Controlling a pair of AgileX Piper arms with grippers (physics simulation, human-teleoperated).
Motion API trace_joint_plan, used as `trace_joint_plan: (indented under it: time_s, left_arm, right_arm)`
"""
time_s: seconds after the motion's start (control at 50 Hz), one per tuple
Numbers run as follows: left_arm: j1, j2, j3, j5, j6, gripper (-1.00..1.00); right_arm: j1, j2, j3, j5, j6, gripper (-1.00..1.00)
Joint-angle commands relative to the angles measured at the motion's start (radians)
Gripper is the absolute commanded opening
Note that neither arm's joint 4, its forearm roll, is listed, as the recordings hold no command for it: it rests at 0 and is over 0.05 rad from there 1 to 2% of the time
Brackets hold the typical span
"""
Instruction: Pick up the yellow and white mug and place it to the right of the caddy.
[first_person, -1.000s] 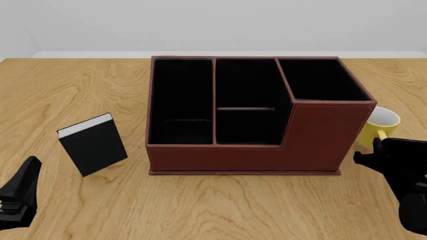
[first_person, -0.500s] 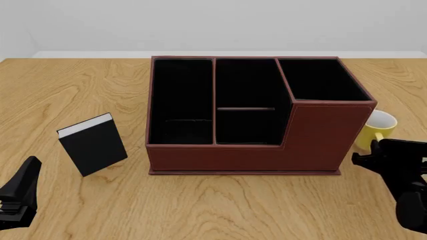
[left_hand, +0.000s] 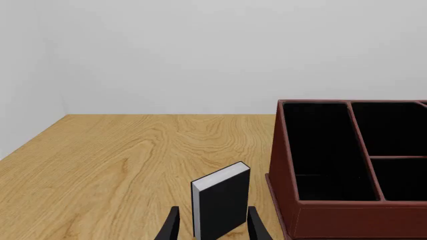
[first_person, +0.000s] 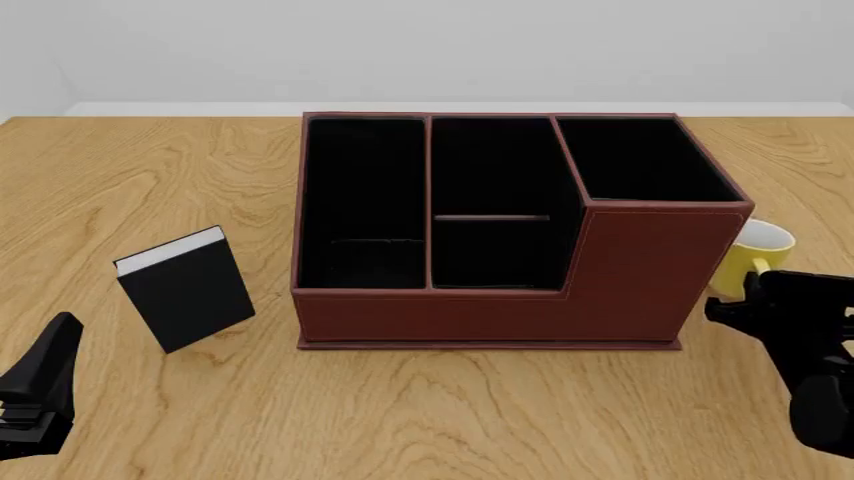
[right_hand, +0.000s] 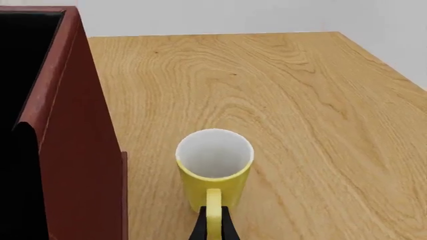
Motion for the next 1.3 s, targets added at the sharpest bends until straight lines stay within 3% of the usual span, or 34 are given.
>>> trace_joint_plan:
  time_s: [0.02, 0.68, 1.3]
  left_arm:
    - [0.0, 0.0, 0.0, 0.0, 0.0, 1.0]
    - [0.0, 0.0, 0.0, 0.0, 0.0, 1.0]
    - [0.0, 0.0, 0.0, 0.0, 0.0, 1.0]
  right_arm:
    - [-0.004, 0.071, -0.015, 0.0, 0.023, 1.0]
    - [-0.021, 0.076, -0.018, 0.0, 0.016, 1.0]
    - [-0.031, -0.038, 0.089, 0.0, 0.009, 1.0]
